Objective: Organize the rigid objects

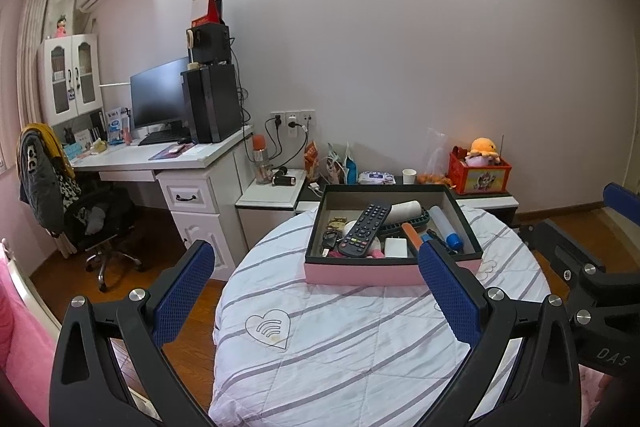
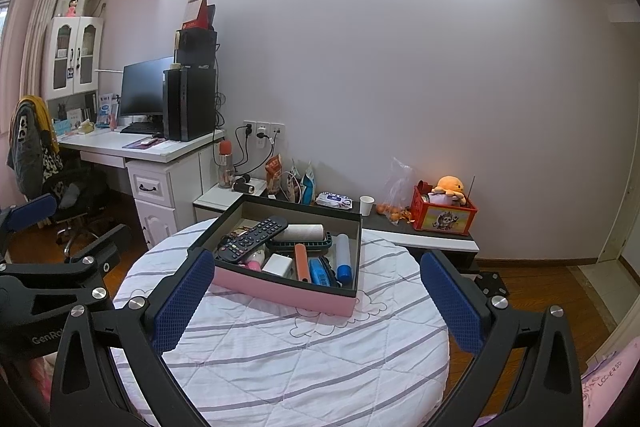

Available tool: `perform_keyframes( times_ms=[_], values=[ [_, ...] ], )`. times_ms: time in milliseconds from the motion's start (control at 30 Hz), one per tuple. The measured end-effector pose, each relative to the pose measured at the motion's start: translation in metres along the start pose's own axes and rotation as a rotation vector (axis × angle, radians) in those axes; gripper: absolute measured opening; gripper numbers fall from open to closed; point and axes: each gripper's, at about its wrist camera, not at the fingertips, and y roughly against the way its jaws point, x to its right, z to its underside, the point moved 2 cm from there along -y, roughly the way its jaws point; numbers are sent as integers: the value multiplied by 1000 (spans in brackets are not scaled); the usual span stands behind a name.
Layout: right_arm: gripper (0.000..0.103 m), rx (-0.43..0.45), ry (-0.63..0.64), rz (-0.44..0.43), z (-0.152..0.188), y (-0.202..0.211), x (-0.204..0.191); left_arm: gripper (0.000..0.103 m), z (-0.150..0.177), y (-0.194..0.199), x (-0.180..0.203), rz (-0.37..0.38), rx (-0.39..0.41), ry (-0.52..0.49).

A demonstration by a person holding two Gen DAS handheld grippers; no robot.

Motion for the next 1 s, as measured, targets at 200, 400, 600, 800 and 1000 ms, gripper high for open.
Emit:
perform_keyframes(
  times_ms=[200, 400, 600, 800, 1000],
  values=[
    [103, 0, 0, 1, 0, -2, 1, 103, 1, -2, -2, -6, 1, -5],
    [103, -2, 0, 2, -1, -4, 0, 103, 2, -2, -2, -9, 1, -9],
    [103, -2, -1, 0, 0, -5, -1, 103, 2, -3, -1, -11, 0, -9],
    [103, -4, -1, 0, 0, -5, 0, 103, 3, -2, -2, -12, 2, -7],
    [103, -4, 1, -2, 2, -3, -2, 103, 3, 6, 1, -23, 18, -7]
  ],
)
